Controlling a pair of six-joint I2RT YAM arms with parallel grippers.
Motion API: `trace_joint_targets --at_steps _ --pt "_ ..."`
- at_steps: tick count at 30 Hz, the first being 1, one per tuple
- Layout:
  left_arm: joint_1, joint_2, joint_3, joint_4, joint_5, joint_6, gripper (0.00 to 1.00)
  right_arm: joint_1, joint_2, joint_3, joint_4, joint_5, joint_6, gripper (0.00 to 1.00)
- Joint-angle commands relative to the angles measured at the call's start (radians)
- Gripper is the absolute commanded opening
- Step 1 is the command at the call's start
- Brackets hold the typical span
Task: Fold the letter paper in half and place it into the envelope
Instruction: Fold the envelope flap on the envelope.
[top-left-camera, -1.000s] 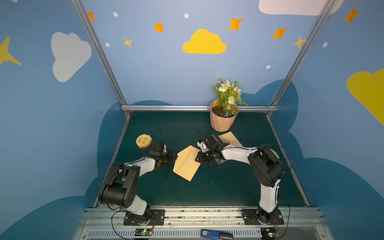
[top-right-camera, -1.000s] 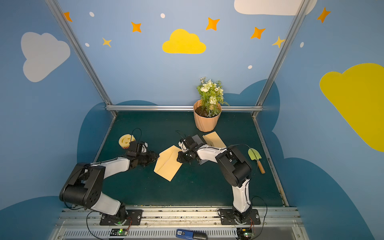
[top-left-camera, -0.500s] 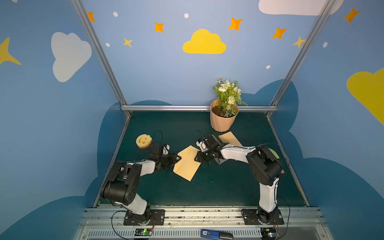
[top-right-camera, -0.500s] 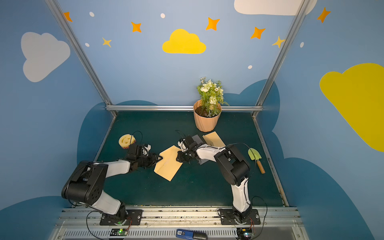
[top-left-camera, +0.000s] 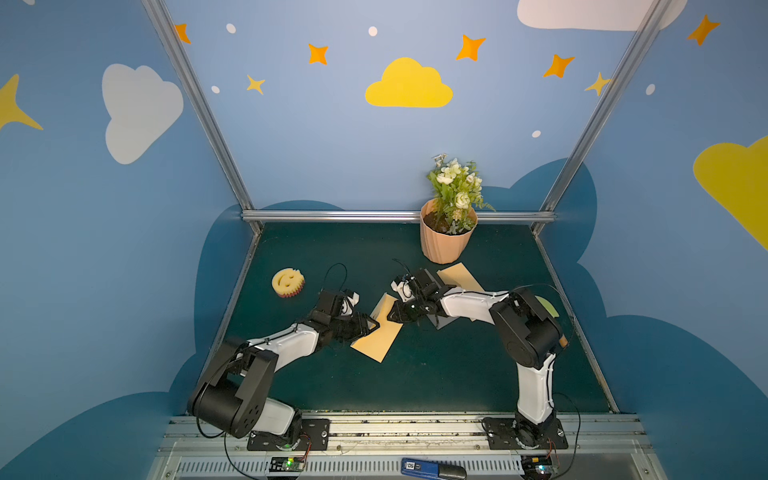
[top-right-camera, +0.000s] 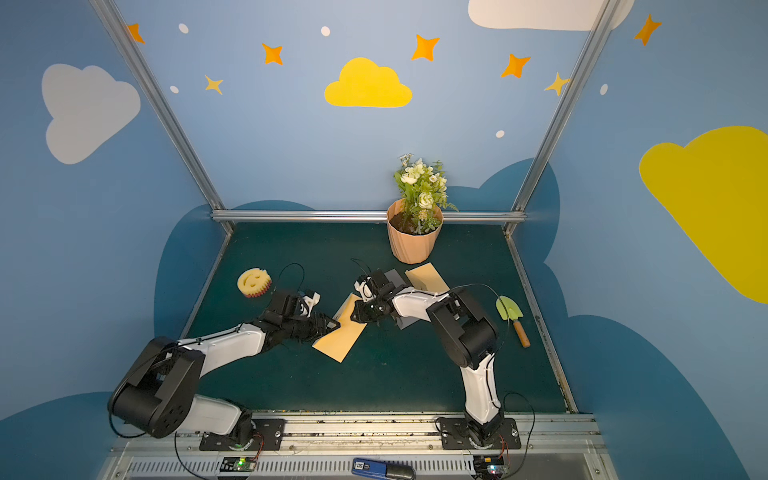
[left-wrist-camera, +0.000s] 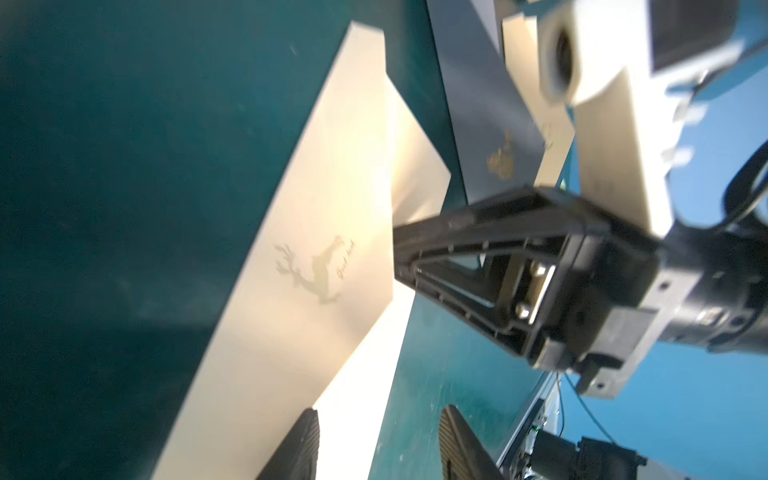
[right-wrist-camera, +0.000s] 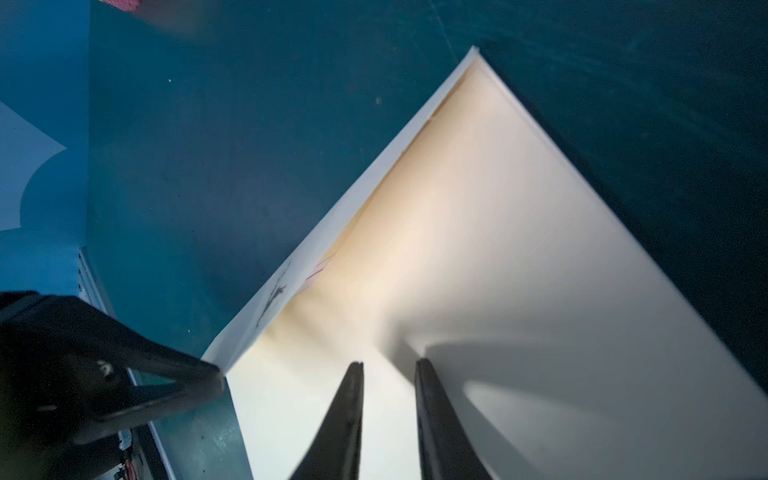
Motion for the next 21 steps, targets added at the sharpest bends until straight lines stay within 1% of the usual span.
trace_joint_targets --at_steps 1,5,8,10,12,15,18,19,21 --pt "-0.013 0.042 -0.002 -0.014 -0.022 0.012 0.48 -0.007 0.031 0.006 -0.027 0.006 0.007 0.24" --pt "-0.023 0.088 -0.034 0.043 -0.016 -0.005 0.48 -0.015 -0.023 0.010 -0.040 0.006 -0.004 0.24" --pt "-0.023 0.099 -0.054 0.078 0.004 -0.021 0.48 -0.020 -0.070 0.025 -0.071 0.014 -0.021 0.24" --pt "-0.023 0.069 -0.056 0.087 0.017 -0.030 0.48 -0.022 -0.088 0.037 -0.087 0.010 -0.025 0.24" --pt "-0.022 0.012 -0.051 0.069 -0.002 -0.032 0.51 -0.022 -0.090 0.050 -0.101 0.008 -0.025 0.24" --pt "-0.019 -0.095 -0.015 -0.034 -0.086 -0.015 0.56 -0.022 -0.078 0.050 -0.101 0.005 -0.017 0.24" --pt "-0.001 -0.195 0.027 -0.163 -0.201 -0.003 0.59 -0.020 -0.073 0.032 -0.095 0.007 -0.012 0.23" --pt "0.012 -0.223 0.032 -0.198 -0.243 -0.004 0.61 -0.020 -0.072 0.021 -0.091 0.010 -0.011 0.22" --pt "0.054 -0.256 0.023 -0.230 -0.290 -0.010 0.64 -0.021 -0.072 0.007 -0.088 0.016 -0.010 0.21"
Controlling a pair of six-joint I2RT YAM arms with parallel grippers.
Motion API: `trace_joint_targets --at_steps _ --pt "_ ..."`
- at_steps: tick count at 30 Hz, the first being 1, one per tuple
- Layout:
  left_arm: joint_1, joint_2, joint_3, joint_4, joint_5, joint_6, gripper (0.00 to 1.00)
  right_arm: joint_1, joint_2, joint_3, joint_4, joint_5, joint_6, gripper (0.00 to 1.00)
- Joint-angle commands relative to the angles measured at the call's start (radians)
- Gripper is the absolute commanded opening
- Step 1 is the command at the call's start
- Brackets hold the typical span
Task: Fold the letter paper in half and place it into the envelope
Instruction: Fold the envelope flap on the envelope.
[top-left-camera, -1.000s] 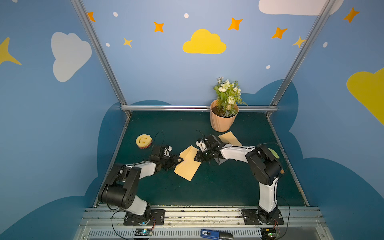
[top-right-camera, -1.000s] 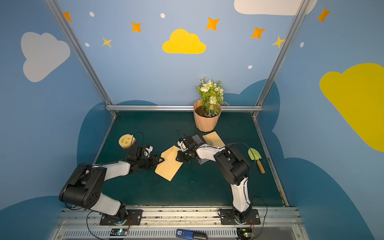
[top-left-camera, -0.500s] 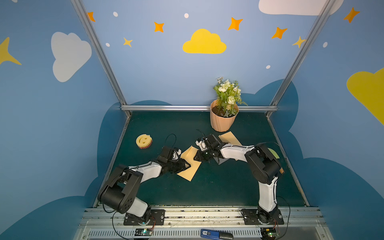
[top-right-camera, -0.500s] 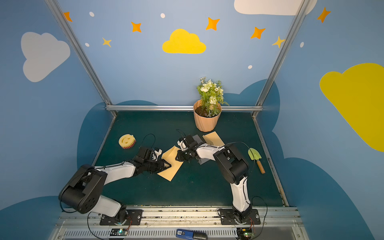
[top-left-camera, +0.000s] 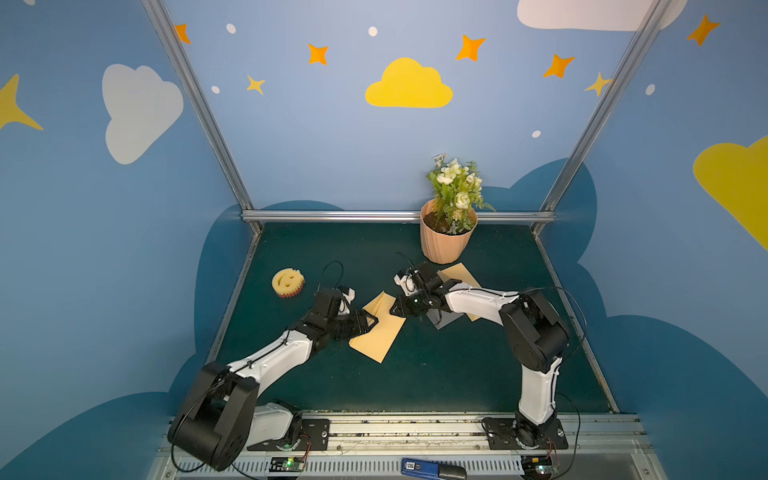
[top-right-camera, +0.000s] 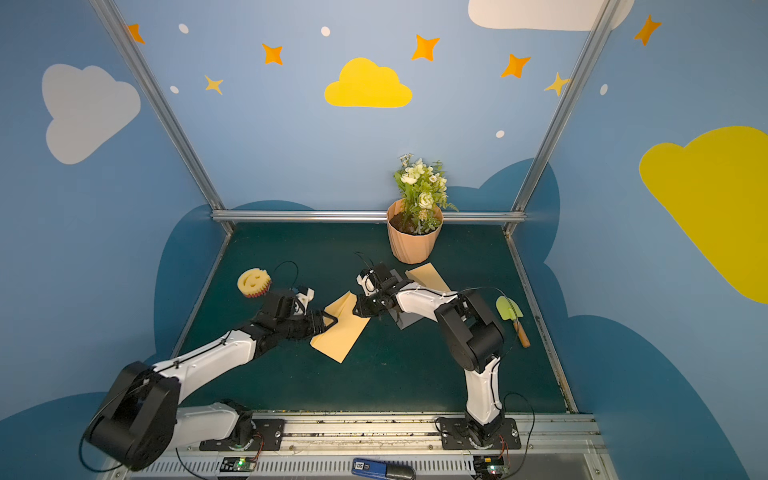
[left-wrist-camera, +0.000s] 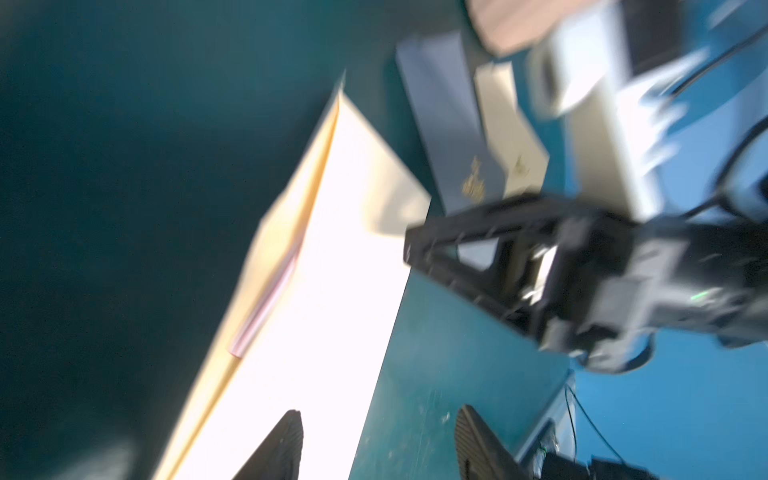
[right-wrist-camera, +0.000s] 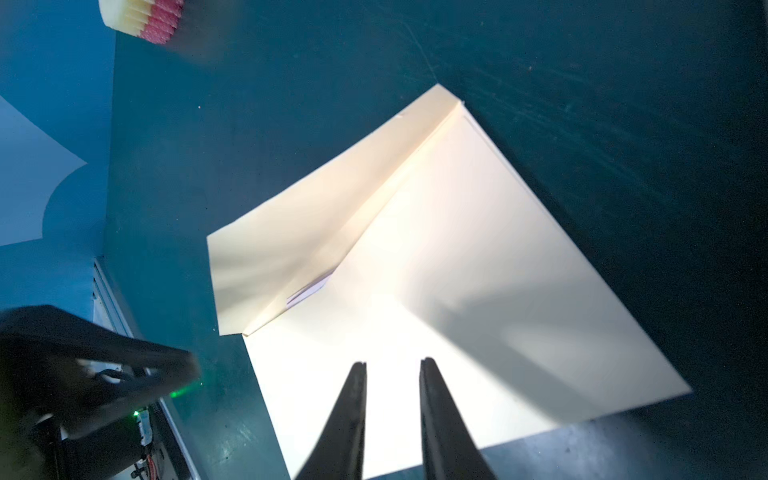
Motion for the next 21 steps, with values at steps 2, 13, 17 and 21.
trace_joint_targets --at_steps 2,13,17,21 --pt "0.103 -0.036 -0.021 -0.123 -0.141 -0.022 0.64 -0.003 -0.011 -0.035 -0.007 0.016 -0.001 0.20" --pt "0.174 0.153 -0.022 0.015 -0.017 -0.035 0.60 0.003 0.009 -0.057 0.008 0.008 0.005 0.18" --pt "0.166 0.209 0.007 0.043 0.050 -0.024 0.57 0.003 0.021 -0.058 0.018 0.002 0.012 0.17" --pt "0.135 0.259 0.031 0.030 0.079 -0.011 0.55 0.003 0.029 -0.060 0.027 -0.002 0.016 0.17"
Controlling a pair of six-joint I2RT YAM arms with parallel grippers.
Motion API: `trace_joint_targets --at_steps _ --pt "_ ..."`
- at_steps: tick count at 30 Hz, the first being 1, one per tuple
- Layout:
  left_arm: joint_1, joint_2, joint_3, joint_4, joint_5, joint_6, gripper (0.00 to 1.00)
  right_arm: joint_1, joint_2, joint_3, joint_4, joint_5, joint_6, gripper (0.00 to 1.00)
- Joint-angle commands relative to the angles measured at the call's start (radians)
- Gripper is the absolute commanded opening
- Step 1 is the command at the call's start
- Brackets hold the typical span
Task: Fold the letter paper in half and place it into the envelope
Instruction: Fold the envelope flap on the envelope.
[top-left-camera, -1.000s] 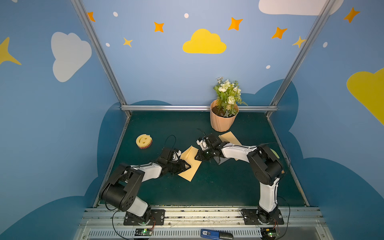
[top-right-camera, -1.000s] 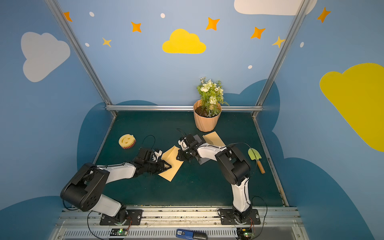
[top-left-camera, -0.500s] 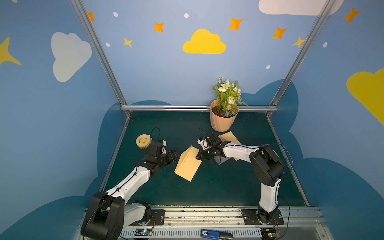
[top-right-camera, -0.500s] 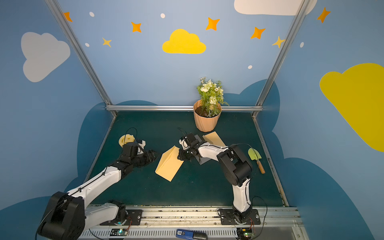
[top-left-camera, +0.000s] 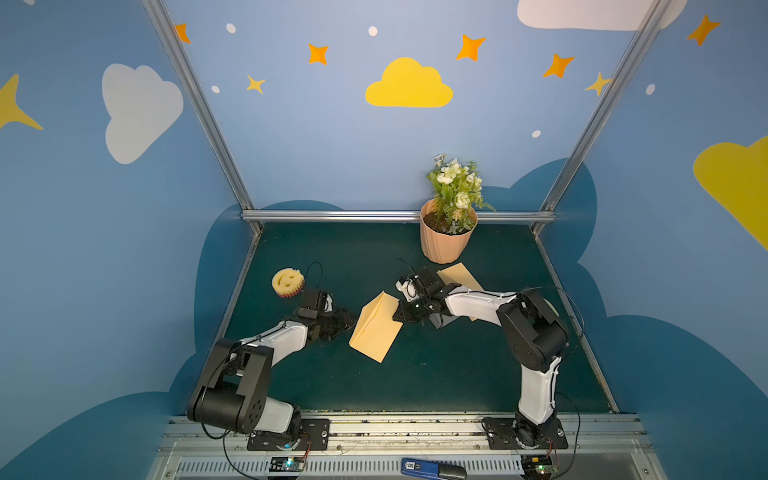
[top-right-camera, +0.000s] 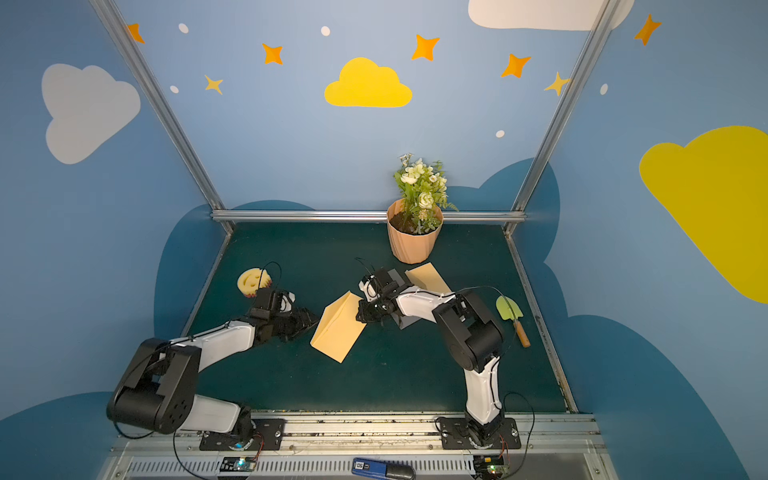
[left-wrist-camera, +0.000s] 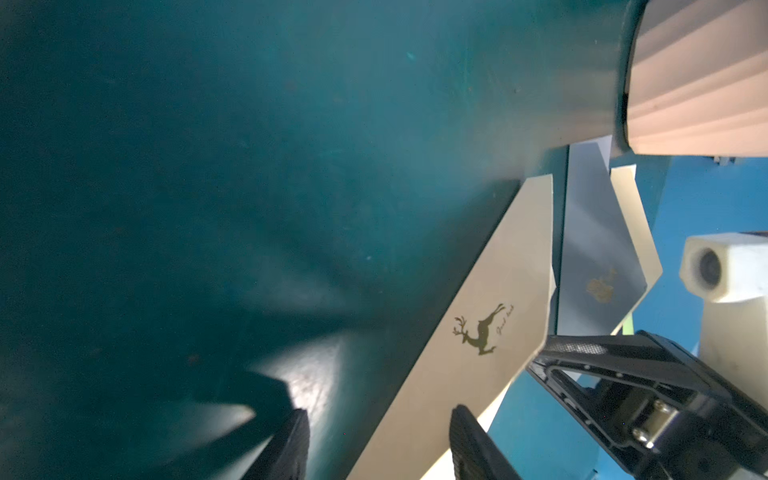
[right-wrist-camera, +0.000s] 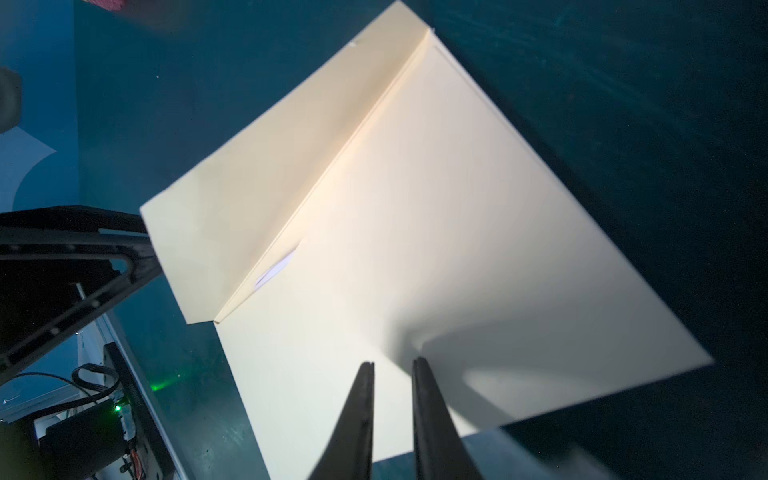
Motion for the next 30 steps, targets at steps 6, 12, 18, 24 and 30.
trace_joint_targets --at_steps 6,12,18,24,30 --pt "-0.079 0.068 0.052 -0.018 0.041 0.016 0.53 0.003 0.027 -0.009 0.016 -0.005 0.007 0.17" --pt "-0.169 0.113 0.084 -0.108 -0.038 0.049 0.53 -0.002 0.030 -0.008 0.025 -0.016 0.012 0.17" --pt "-0.194 0.237 0.106 -0.224 -0.117 0.084 0.49 -0.008 0.002 0.021 0.009 -0.014 0.000 0.16" --pt "-0.251 0.299 0.173 -0.335 -0.201 0.104 0.48 -0.010 -0.078 0.047 -0.005 -0.007 -0.014 0.16" --pt "-0.267 0.348 0.189 -0.342 -0.202 0.100 0.47 -0.006 -0.091 0.082 -0.016 -0.037 -0.020 0.15"
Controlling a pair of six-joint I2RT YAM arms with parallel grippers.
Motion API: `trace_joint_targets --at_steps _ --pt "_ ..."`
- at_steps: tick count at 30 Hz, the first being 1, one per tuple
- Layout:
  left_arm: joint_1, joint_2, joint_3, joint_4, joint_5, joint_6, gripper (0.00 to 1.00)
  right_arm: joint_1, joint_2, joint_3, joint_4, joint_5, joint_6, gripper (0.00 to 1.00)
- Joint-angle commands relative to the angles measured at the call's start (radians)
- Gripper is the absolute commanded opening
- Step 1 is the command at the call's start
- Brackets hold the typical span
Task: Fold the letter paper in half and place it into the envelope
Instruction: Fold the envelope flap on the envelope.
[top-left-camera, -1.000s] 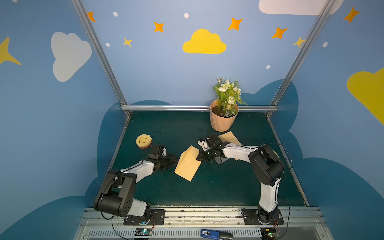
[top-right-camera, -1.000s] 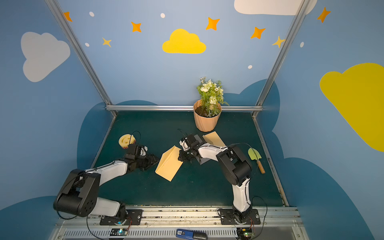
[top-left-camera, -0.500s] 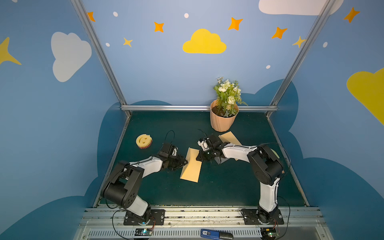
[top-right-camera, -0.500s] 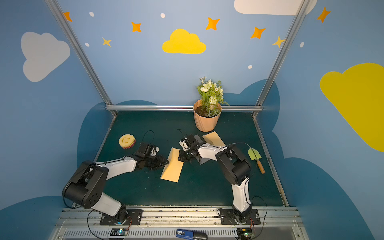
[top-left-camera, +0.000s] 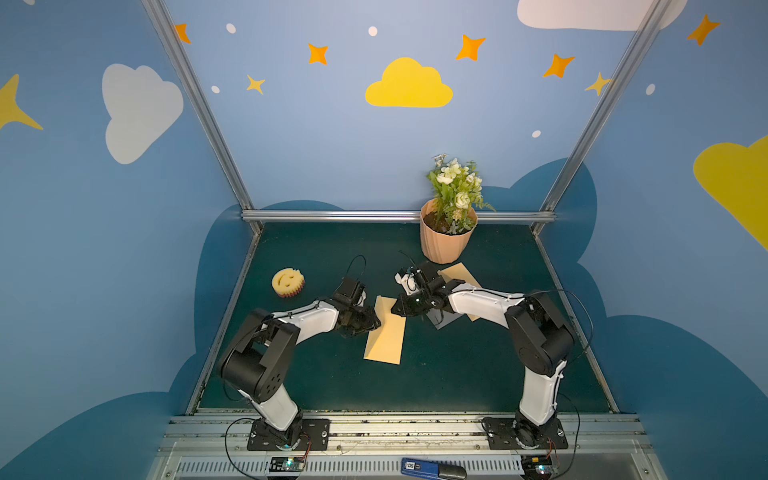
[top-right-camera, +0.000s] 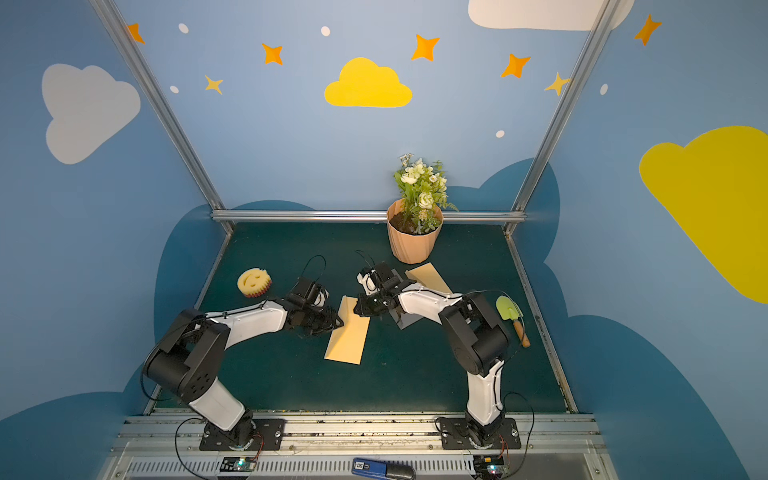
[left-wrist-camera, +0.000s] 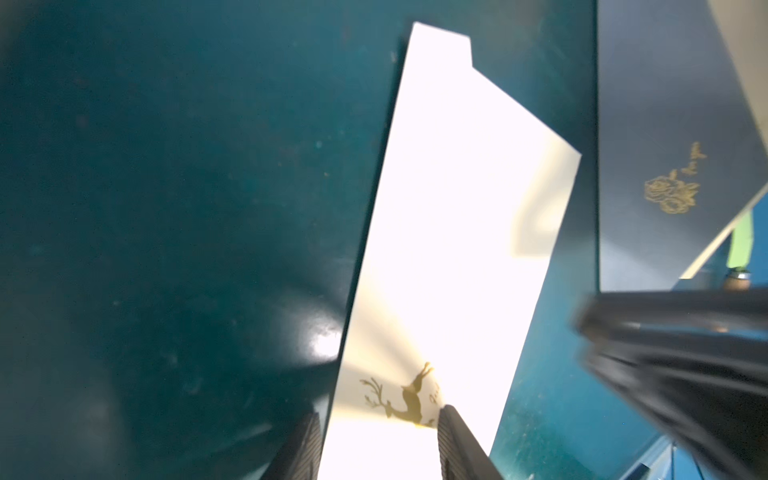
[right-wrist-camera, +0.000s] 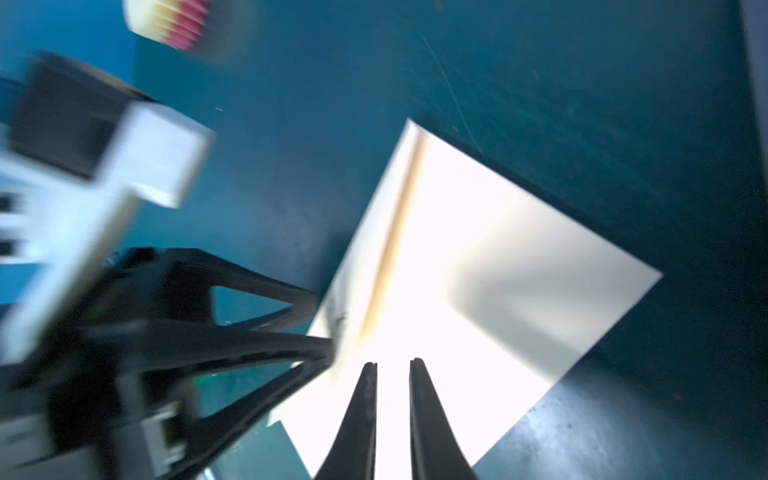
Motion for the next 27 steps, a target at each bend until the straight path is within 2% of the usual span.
trace_joint_targets --at_steps 1,21,27 --pt "-0.023 0.137 -0.073 -0.113 -0.076 0.020 0.47 0.004 -0.018 0.042 -0.011 -0.029 -0.014 0.14" --pt "-0.022 0.137 -0.108 0.011 -0.005 0.001 0.46 0.045 0.202 0.150 0.045 -0.076 0.053 0.10" --pt "-0.022 0.063 -0.120 0.039 0.008 0.012 0.49 0.043 0.270 0.156 0.030 -0.037 0.066 0.08"
